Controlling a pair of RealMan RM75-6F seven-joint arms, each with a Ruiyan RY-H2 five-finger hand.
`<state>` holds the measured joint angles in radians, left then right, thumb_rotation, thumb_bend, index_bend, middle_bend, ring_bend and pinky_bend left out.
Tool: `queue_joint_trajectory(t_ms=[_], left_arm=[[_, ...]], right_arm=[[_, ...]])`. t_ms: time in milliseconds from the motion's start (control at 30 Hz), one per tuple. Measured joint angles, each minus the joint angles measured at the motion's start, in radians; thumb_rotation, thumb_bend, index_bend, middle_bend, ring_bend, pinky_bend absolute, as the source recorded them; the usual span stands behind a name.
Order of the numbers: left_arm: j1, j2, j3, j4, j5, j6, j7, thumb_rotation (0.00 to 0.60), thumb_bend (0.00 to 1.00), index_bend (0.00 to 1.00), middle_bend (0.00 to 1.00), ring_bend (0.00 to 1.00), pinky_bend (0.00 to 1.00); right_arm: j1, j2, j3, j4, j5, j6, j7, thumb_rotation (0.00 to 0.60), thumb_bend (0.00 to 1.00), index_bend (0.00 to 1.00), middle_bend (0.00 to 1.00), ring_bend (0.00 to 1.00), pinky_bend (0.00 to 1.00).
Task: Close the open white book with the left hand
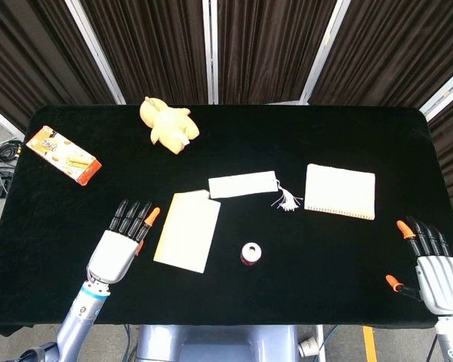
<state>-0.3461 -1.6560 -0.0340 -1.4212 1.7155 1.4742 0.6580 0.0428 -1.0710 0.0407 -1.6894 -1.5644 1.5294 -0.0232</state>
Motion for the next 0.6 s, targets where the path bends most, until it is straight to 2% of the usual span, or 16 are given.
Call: queue_joint_trajectory(t_ms=[200, 300, 467, 600], left_arm=[[0.012, 0.012, 0.001, -0.009, -0.018, -0.001, -0.014, 0.6, 0.44, 0.0, 0.0, 0.0, 0.0], [0.026, 0.034, 0.006, -0.019, -0.03, 0.005, -0.025, 0.6, 0.38, 0.0, 0.0, 0.0, 0.0], [0.077, 0.111, 0.021, -0.07, -0.063, 0.04, -0.078, 0.6, 0.28, 0.0, 0.0, 0.0, 0.0], [0.128, 0.195, 0.042, -0.122, -0.094, 0.074, -0.158, 0.6, 0.27, 0.0, 0.0, 0.0, 0.0]], right_arm=[[0.0, 0.004, 0.0, 0.001, 0.0, 0.0, 0.006, 0.6, 0.03, 0.02, 0.0, 0.0, 0.0], [-0.001, 0.004, 0.001, 0.001, -0.001, 0.001, 0.006, 0.6, 0.03, 0.02, 0.0, 0.0, 0.0], [-0.001, 0.002, 0.001, 0.005, -0.009, 0.008, 0.005, 0.6, 0.03, 0.02, 0.0, 0.0, 0.0], [-0.001, -0.002, 0.002, 0.007, -0.021, 0.017, 0.001, 0.6, 0.03, 0.02, 0.0, 0.0, 0.0]])
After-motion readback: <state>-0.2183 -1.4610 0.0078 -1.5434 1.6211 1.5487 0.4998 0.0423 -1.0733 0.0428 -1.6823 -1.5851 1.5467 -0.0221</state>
